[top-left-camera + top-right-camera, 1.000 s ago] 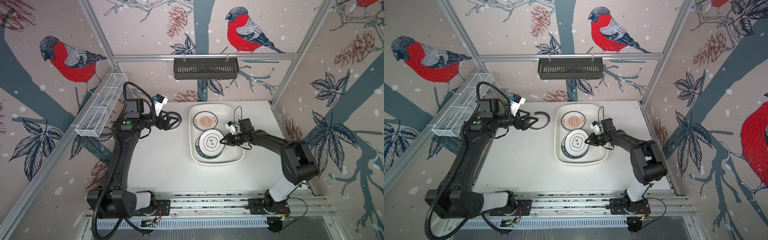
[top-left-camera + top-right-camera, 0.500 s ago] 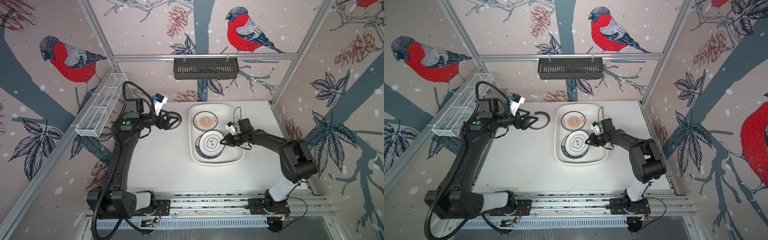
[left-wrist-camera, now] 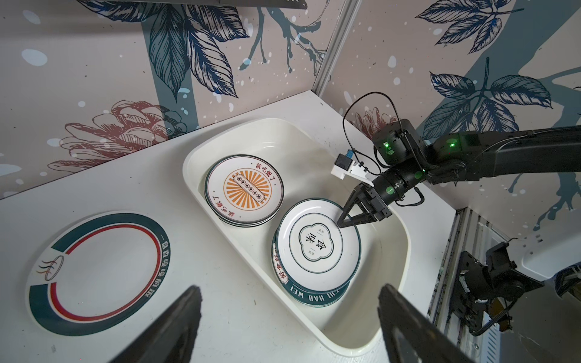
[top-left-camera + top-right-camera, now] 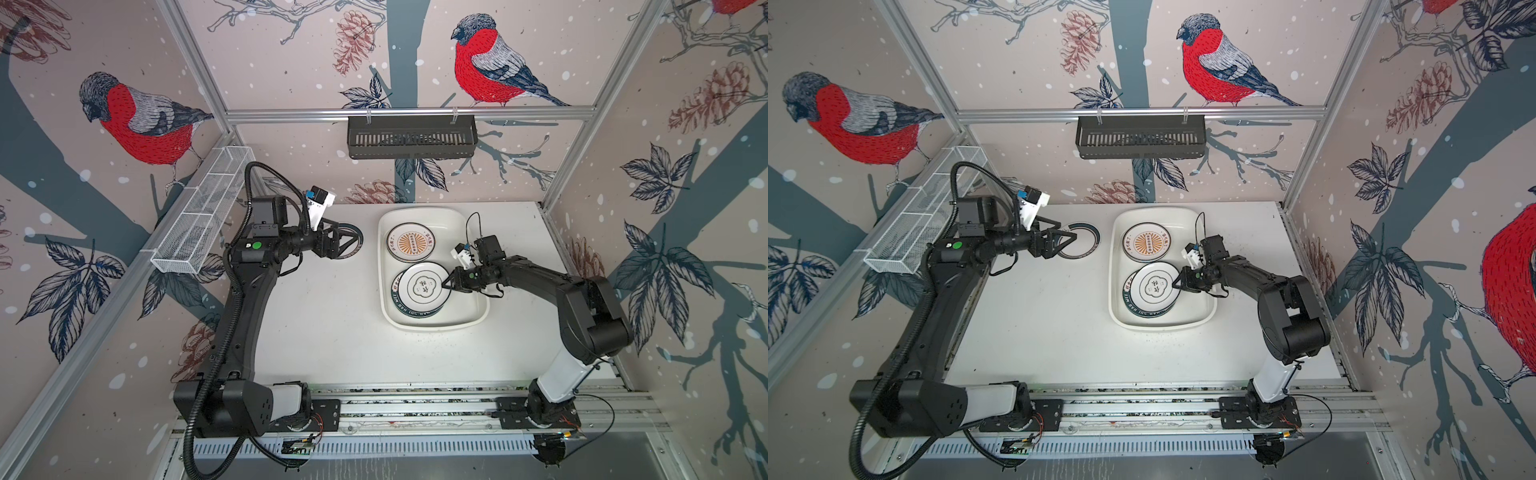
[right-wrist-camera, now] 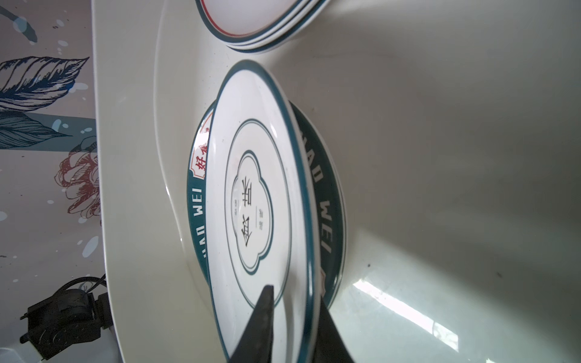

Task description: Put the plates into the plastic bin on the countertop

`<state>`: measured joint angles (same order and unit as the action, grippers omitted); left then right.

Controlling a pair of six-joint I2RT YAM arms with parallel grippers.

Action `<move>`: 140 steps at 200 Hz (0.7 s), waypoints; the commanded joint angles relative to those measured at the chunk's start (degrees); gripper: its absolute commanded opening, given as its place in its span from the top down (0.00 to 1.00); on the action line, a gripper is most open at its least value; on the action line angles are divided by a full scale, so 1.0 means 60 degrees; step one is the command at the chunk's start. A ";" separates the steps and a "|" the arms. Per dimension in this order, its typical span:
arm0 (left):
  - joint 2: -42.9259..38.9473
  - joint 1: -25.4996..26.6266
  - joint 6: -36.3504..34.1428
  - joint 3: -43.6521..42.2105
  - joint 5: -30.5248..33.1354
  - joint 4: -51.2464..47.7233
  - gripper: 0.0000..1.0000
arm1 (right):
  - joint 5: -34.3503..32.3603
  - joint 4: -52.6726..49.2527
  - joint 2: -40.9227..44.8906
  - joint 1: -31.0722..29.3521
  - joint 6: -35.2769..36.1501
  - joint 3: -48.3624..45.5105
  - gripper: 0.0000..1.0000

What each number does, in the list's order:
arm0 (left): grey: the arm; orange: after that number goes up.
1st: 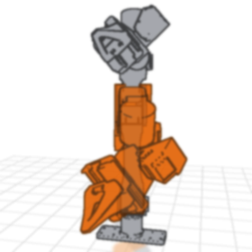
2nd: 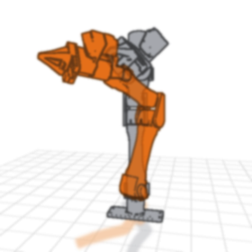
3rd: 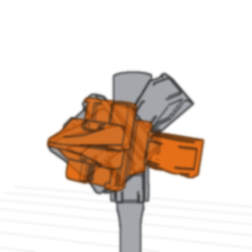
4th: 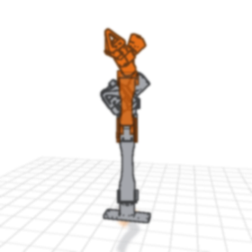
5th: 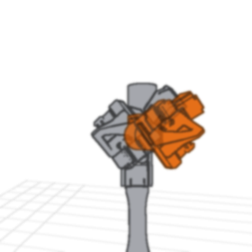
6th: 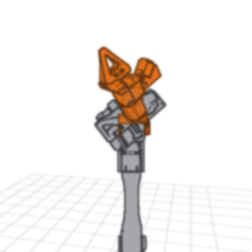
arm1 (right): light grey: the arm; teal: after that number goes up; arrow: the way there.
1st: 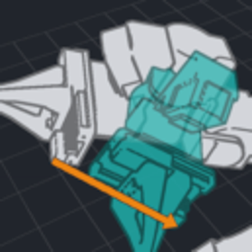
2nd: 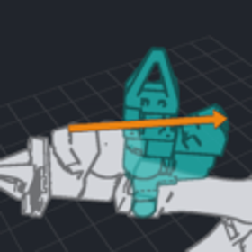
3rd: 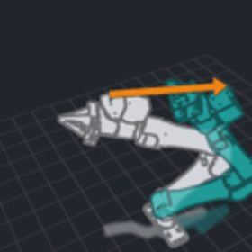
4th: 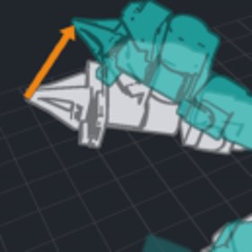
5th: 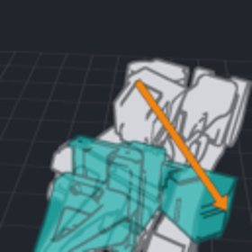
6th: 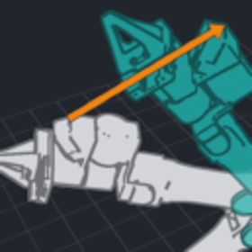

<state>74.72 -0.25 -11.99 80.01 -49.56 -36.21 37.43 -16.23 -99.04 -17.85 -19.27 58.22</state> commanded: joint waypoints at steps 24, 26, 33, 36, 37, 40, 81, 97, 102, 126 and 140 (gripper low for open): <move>-0.0030 -0.0002 -0.0067 -0.0150 -0.0263 0.0379 0.13 | -0.0508 -0.0324 -0.0019 -0.0060 0.0285 0.0082 0.76; -0.0031 0.0005 -0.0067 -0.0169 -0.0276 0.0380 0.13 | -0.0518 -0.0327 -0.0017 -0.0066 0.0286 0.0082 0.76; -0.0026 -0.0001 -0.0042 -0.0188 -0.0305 0.0409 0.13 | -0.0565 -0.0356 -0.0044 -0.0080 0.0303 0.0097 0.76; -0.0023 0.0000 -0.0039 -0.0200 -0.0318 0.0420 0.13 | -0.0589 -0.0369 -0.0056 -0.0081 0.0310 0.0117 0.76; -0.0020 0.0006 -0.0038 -0.0197 -0.0314 0.0422 0.13 | -0.0594 -0.0378 -0.0051 -0.0084 0.0318 0.0115 0.76; -0.0017 0.0004 -0.0025 -0.0217 -0.0321 0.0431 0.13 | -0.0611 -0.0385 -0.0057 -0.0087 0.0335 0.0119 0.76; 0.0013 0.0000 0.0006 -0.0282 -0.0357 0.0497 0.13 | -0.0790 -0.0457 -0.0069 -0.0157 0.0355 0.0148 0.75; 0.0013 -0.0002 -0.0010 -0.0288 -0.0352 0.0483 0.13 | -0.0898 -0.0487 -0.0048 -0.0200 0.0368 0.0156 0.74; 0.0020 0.0009 -0.0023 -0.0290 -0.0352 0.0484 0.13 | -0.0931 -0.0514 -0.0049 -0.0215 0.0369 0.0167 0.74; 0.0042 -0.0002 -0.0009 -0.0293 -0.0378 0.0485 0.13 | -0.1019 -0.0560 -0.0021 -0.0249 0.0402 0.0183 0.74; 0.0046 0.0007 0.0006 -0.0294 -0.0381 0.0496 0.13 | -0.1072 -0.0562 -0.0016 -0.0259 0.0401 0.0185 0.74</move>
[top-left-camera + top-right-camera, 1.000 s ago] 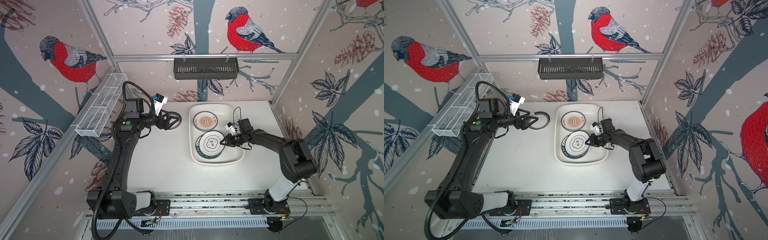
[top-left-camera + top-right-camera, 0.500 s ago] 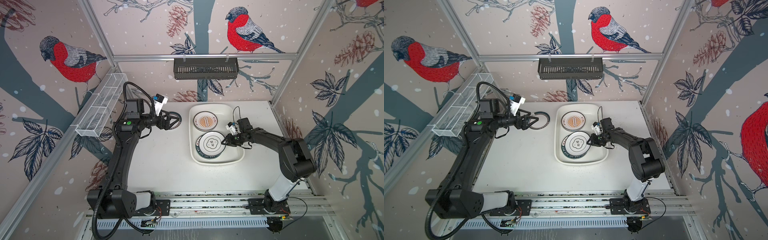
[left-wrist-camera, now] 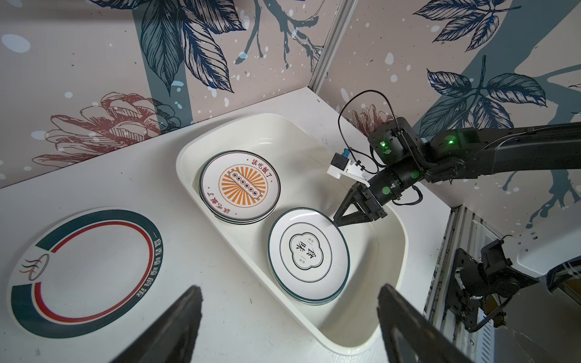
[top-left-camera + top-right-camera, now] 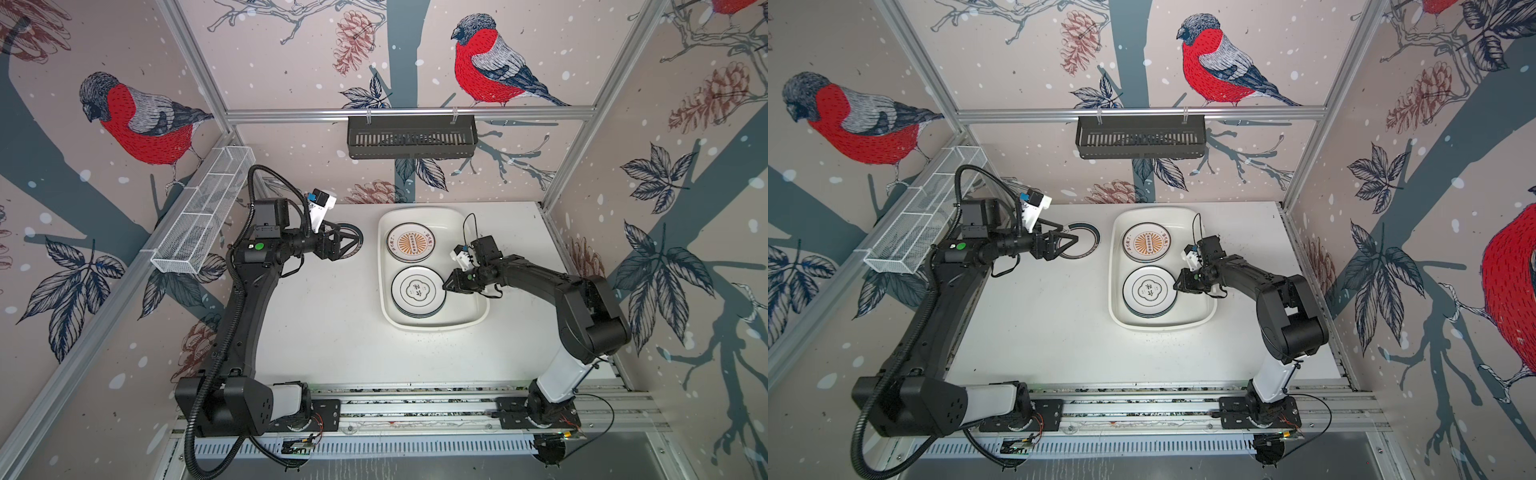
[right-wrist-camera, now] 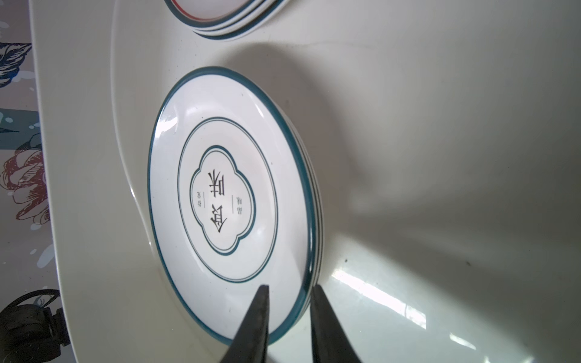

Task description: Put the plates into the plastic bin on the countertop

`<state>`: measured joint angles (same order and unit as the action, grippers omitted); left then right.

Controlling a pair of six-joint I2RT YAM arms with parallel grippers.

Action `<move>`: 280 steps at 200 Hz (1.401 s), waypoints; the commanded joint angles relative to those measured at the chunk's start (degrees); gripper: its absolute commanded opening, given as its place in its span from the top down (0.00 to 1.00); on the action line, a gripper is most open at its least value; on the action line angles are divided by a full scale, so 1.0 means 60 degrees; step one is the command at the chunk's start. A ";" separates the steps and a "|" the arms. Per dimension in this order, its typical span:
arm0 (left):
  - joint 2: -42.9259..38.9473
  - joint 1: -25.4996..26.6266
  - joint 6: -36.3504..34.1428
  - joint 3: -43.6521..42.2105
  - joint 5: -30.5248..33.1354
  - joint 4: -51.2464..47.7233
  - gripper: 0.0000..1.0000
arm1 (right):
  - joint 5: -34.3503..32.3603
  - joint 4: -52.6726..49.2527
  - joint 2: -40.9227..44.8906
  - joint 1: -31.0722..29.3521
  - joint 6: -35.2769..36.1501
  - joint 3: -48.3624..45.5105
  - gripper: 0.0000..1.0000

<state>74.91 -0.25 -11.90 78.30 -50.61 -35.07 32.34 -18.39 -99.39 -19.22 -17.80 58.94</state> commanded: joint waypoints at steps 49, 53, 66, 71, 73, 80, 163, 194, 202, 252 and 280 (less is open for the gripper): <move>0.0188 -0.0002 0.0756 -0.0590 0.0387 0.0851 0.11 | -0.0468 -0.0132 0.0442 -0.0033 0.0046 0.0108 0.74; 0.0231 0.0000 0.0950 -0.0716 0.0546 0.1002 0.11 | -0.0490 -0.0115 0.0508 -0.0032 0.0023 0.0122 0.75; 0.0390 -0.0002 0.1768 -0.1123 0.1279 0.1516 0.11 | -0.0479 -0.0007 0.0764 -0.0047 -0.0123 0.0123 0.75; 0.0450 0.0007 0.1987 -0.1237 0.1534 0.1686 0.11 | -0.0495 0.0052 0.0904 -0.0045 -0.0181 0.0111 0.75; 0.0478 0.0004 0.2069 -0.1319 0.1623 0.1755 0.11 | -0.0496 0.0071 0.0954 -0.0055 -0.0208 0.0109 0.75; 0.0545 0.0000 0.2353 -0.1544 0.1835 0.2023 0.11 | -0.0519 0.0150 0.1146 -0.0062 -0.0324 0.0087 0.75; 0.1622 0.0005 0.4803 -0.3031 0.5445 0.4775 0.08 | -0.0708 0.1095 0.3790 -0.0155 -0.1221 -0.0976 0.76; 0.2361 -0.0017 0.5001 -0.2978 0.6471 0.5455 0.08 | -0.0848 0.1043 0.4445 -0.0129 -0.1243 -0.1260 0.77; 0.2600 -0.0034 0.5062 -0.2921 0.6637 0.5601 0.08 | -0.0849 0.1125 0.4557 -0.0136 -0.1286 -0.1357 0.77; 0.4894 -0.0663 0.4717 -0.0634 0.6548 0.3689 0.14 | -0.0790 0.1597 0.5027 -0.0124 -0.1567 -0.1806 0.77; 0.5571 -0.1217 0.4875 -0.0278 0.5825 0.3534 0.15 | -0.0819 0.1754 0.5080 -0.0076 -0.1631 -0.2035 0.78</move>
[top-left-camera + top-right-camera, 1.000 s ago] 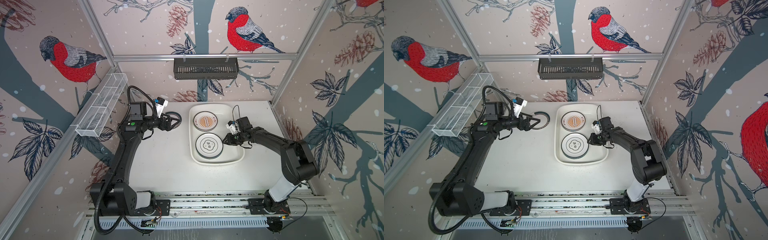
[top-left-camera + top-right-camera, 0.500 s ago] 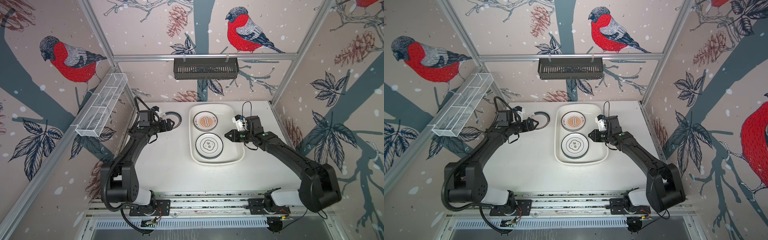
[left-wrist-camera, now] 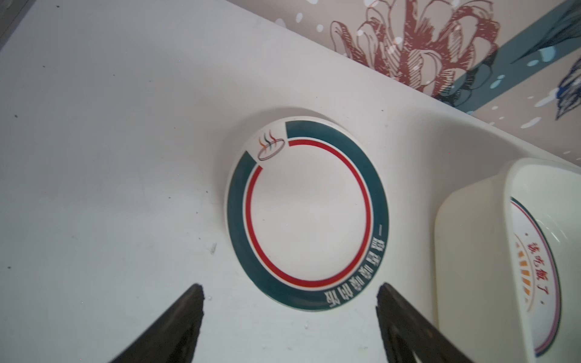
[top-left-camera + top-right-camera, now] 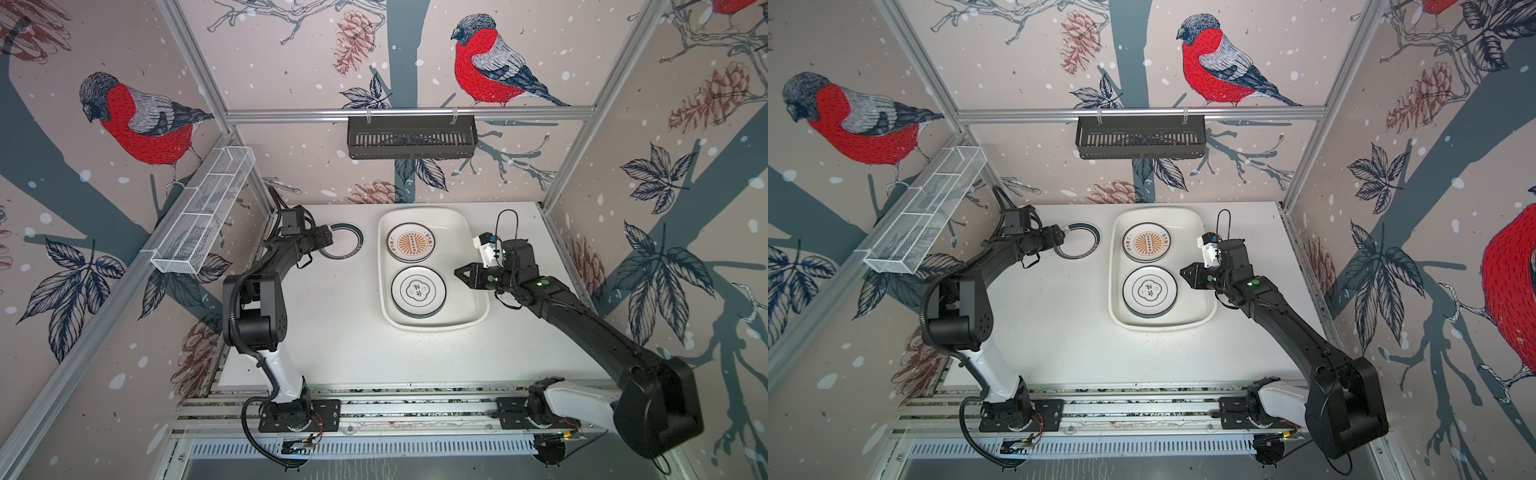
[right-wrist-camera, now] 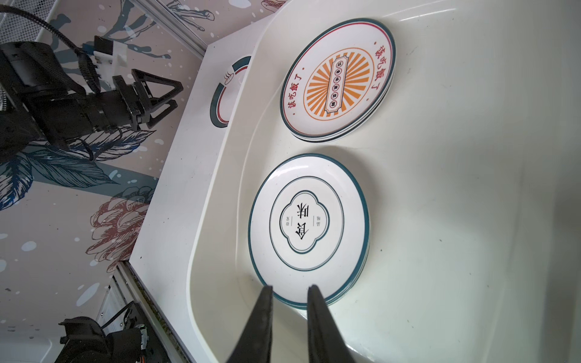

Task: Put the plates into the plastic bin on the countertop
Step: 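Lower the left gripper onto the green-red ring plate rim while the right gripper waits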

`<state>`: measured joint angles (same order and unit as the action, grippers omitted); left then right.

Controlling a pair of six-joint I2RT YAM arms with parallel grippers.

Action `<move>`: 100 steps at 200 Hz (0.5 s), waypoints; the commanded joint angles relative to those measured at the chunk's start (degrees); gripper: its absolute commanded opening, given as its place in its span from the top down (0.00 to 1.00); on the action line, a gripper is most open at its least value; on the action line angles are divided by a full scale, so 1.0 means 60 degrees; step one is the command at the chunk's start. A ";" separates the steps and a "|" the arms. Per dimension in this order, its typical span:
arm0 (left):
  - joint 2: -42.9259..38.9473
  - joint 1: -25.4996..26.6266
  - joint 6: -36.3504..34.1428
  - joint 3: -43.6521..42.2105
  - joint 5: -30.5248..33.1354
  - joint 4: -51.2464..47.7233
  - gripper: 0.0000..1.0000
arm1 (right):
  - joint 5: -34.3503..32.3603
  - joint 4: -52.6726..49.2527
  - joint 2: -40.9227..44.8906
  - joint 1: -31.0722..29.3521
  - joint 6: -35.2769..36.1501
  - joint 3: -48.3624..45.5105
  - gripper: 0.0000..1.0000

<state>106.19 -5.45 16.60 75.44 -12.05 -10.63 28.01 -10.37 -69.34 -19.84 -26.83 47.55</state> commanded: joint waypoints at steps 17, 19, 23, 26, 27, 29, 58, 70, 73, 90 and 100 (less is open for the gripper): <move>0.0708 -0.0488 0.0156 0.0376 -0.0916 -0.0697 0.17 | -0.0076 0.0520 0.0051 0.0040 -0.0212 -0.0243 0.78; 0.0746 -0.0495 0.0128 0.0398 -0.0949 -0.0713 0.17 | -0.0063 0.0551 0.0060 0.0047 -0.0222 -0.0259 0.78; 0.0831 -0.0508 0.0108 0.0441 -0.0975 -0.0732 0.17 | -0.0055 0.0585 0.0058 0.0043 -0.0255 -0.0272 0.78; 0.0886 -0.0512 0.0112 0.0476 -0.0986 -0.0751 0.18 | -0.0041 0.0600 0.0074 0.0049 -0.0270 -0.0301 0.78; 0.0903 -0.0512 0.0108 0.0484 -0.0997 -0.0749 0.18 | -0.0040 0.0608 0.0073 0.0051 -0.0280 -0.0305 0.78; 0.0945 -0.0523 0.0098 0.0509 -0.1017 -0.0737 0.19 | -0.0040 0.0624 0.0073 0.0050 -0.0294 -0.0307 0.78; 0.1597 -0.0627 -0.0183 0.0987 -0.2104 -0.0957 0.30 | -0.0079 0.0696 0.0217 0.0047 -0.0391 -0.0465 0.79; 0.1842 -0.0631 -0.0214 0.1178 -0.2090 -0.1163 0.32 | -0.0112 0.0706 0.0278 0.0056 -0.0414 -0.0509 0.79; 0.1883 -0.0629 -0.0217 0.1196 -0.2032 -0.1209 0.32 | -0.0124 0.0709 0.0294 0.0054 -0.0427 -0.0525 0.79; 0.1985 -0.0672 -0.0190 0.1202 -0.1881 -0.1231 0.35 | -0.0127 0.0660 0.0322 0.0059 -0.0429 -0.0573 0.79; 0.2056 -0.0723 -0.0119 0.1196 -0.1900 -0.1193 0.35 | -0.0141 0.0626 0.0336 0.0055 -0.0395 -0.0572 0.79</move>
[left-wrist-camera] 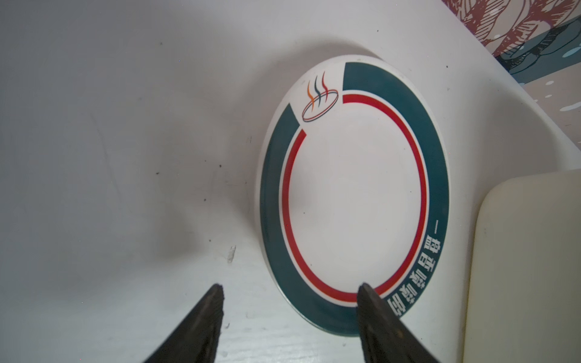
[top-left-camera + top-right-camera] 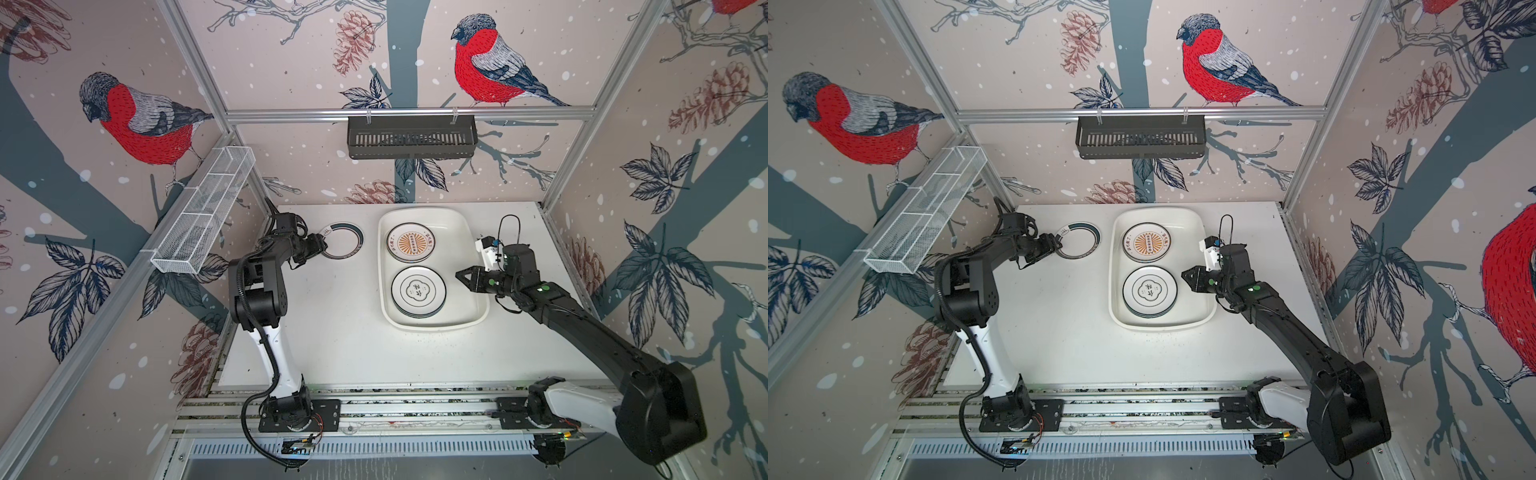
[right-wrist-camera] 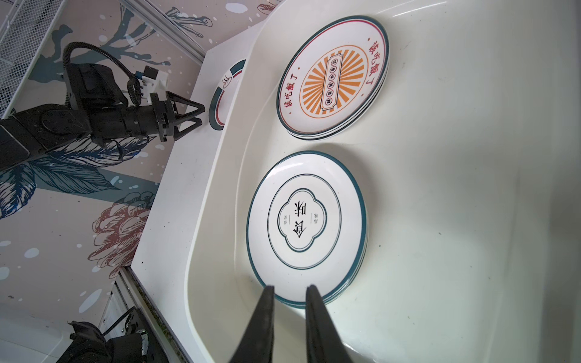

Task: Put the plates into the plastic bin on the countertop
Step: 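Lower the left gripper onto the green-red ring plate rim while the right gripper waits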

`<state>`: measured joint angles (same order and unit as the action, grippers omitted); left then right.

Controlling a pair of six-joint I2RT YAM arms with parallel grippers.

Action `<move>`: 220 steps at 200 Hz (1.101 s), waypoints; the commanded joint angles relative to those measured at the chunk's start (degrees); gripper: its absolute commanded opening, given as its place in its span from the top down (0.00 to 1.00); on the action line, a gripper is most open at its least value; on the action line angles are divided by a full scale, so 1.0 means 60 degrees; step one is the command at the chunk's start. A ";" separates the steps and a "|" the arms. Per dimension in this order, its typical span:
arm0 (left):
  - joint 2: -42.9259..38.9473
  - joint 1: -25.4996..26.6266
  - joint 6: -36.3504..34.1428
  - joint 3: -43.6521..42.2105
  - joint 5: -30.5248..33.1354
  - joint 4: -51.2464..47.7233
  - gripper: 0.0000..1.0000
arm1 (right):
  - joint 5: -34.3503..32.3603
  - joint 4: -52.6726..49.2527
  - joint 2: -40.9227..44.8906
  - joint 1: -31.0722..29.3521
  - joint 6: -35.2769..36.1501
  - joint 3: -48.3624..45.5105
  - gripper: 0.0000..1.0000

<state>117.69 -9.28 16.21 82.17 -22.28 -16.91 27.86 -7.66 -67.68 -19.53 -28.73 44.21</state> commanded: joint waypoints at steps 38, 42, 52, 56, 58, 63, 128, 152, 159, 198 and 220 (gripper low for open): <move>0.0533 -0.0167 -0.0089 0.0381 -0.0647 -0.0299 0.46 | -0.0161 0.0284 0.0014 0.0018 -0.0139 -0.0102 0.79; 0.0575 -0.0166 -0.0081 0.0431 -0.0612 -0.0361 0.47 | -0.0139 0.0295 -0.0009 0.0018 -0.0142 -0.0102 0.79; 0.0632 -0.0171 -0.0143 0.0489 -0.0746 -0.0374 0.47 | -0.0086 0.0290 -0.0066 0.0023 -0.0133 -0.0069 0.79; 0.0668 -0.0168 -0.0165 0.0523 -0.0798 -0.0379 0.47 | -0.0087 0.0276 -0.0079 0.0016 -0.0134 -0.0059 0.79; 0.0683 -0.0168 -0.0159 0.0553 -0.0816 -0.0384 0.47 | -0.0087 0.0272 -0.0082 0.0017 -0.0134 -0.0055 0.79; 0.0720 -0.0167 -0.0145 0.0579 -0.0863 -0.0395 0.47 | -0.0087 0.0271 -0.0083 0.0028 -0.0144 -0.0044 0.79; 0.1213 -0.0189 -0.0031 0.0935 -0.1315 -0.0500 0.52 | -0.0145 0.0343 -0.0135 0.0018 -0.0192 -0.0102 0.80; 0.1297 -0.0266 0.0118 0.0898 -0.1554 -0.0426 0.53 | -0.0146 0.0369 -0.0186 0.0019 -0.0219 -0.0066 0.80; 0.1328 -0.0297 0.0163 0.0902 -0.1632 -0.0427 0.53 | -0.0146 0.0370 -0.0202 0.0018 -0.0215 -0.0060 0.80; 0.1279 -0.0507 0.0431 0.0600 -0.1986 -0.0213 0.56 | -0.0134 0.0413 -0.0268 0.0021 -0.0245 -0.0029 0.80; 0.1308 -0.0607 0.0571 0.0518 -0.2263 -0.0083 0.59 | -0.0131 0.0427 -0.0306 0.0014 -0.0251 0.0043 0.80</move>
<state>125.23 -12.38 18.06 85.86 -35.51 -15.57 27.03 -6.76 -69.34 -19.42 -29.82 43.92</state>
